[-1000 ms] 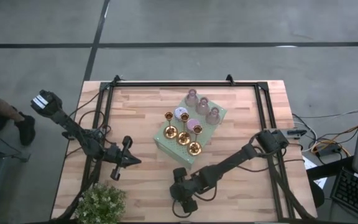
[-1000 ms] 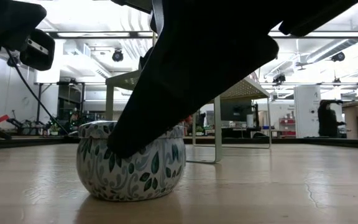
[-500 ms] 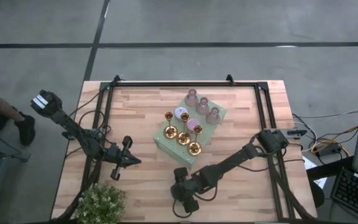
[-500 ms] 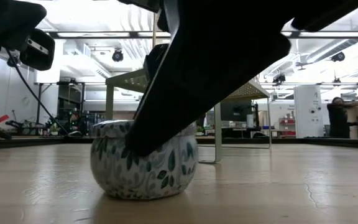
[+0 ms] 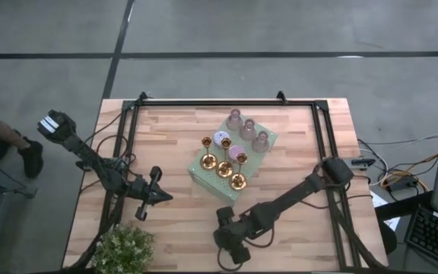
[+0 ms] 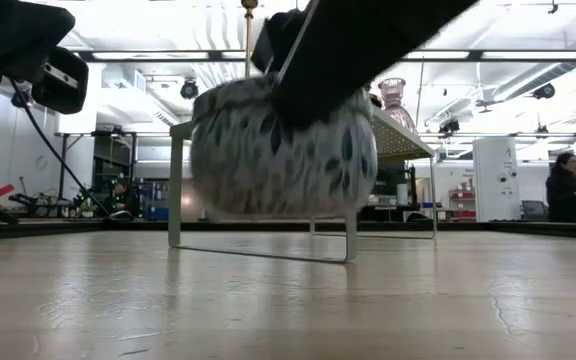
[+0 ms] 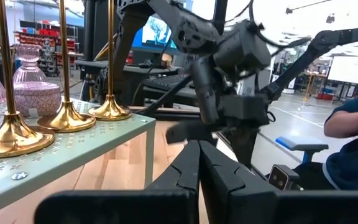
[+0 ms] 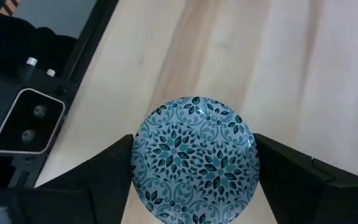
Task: Pick & Place candle stick holders
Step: Put the blue scented candle aligned with the other scented candles on the shelf
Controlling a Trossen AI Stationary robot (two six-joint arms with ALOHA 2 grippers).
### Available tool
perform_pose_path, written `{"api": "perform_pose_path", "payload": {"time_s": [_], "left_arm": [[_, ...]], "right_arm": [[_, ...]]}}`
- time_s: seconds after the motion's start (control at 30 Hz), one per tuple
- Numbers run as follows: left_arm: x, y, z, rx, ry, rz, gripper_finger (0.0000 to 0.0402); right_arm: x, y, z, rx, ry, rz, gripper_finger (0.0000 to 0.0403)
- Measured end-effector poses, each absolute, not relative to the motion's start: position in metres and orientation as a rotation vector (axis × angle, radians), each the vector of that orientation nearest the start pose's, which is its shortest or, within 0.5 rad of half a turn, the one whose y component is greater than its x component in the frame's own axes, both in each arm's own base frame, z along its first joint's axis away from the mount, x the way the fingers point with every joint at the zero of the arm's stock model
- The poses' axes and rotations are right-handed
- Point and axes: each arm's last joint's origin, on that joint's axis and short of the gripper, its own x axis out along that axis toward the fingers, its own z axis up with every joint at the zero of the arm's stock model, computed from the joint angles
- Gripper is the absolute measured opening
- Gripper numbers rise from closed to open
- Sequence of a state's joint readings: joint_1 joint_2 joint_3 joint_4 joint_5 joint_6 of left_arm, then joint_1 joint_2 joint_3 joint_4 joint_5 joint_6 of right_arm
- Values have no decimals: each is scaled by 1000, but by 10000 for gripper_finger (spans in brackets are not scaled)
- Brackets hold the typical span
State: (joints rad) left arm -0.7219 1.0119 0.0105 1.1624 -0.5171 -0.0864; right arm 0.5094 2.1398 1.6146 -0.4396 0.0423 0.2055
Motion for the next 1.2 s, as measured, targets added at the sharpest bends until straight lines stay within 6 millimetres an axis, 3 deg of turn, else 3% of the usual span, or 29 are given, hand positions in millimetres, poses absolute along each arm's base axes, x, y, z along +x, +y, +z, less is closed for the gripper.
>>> {"api": "perform_pose_path", "payload": {"time_s": [0.4,0.77,1.2], "left_arm": [[125,-91,167,-171,-110,-210,10],[126,-92,163,-147,-77,-208,10],[126,-92,161,-133,-57,-208,10]], "right_arm": [[376,221,216,-87,1018,335,288],[333,221,255,-50,1019,340,288],[265,173,268,64,1004,89,289]]}}
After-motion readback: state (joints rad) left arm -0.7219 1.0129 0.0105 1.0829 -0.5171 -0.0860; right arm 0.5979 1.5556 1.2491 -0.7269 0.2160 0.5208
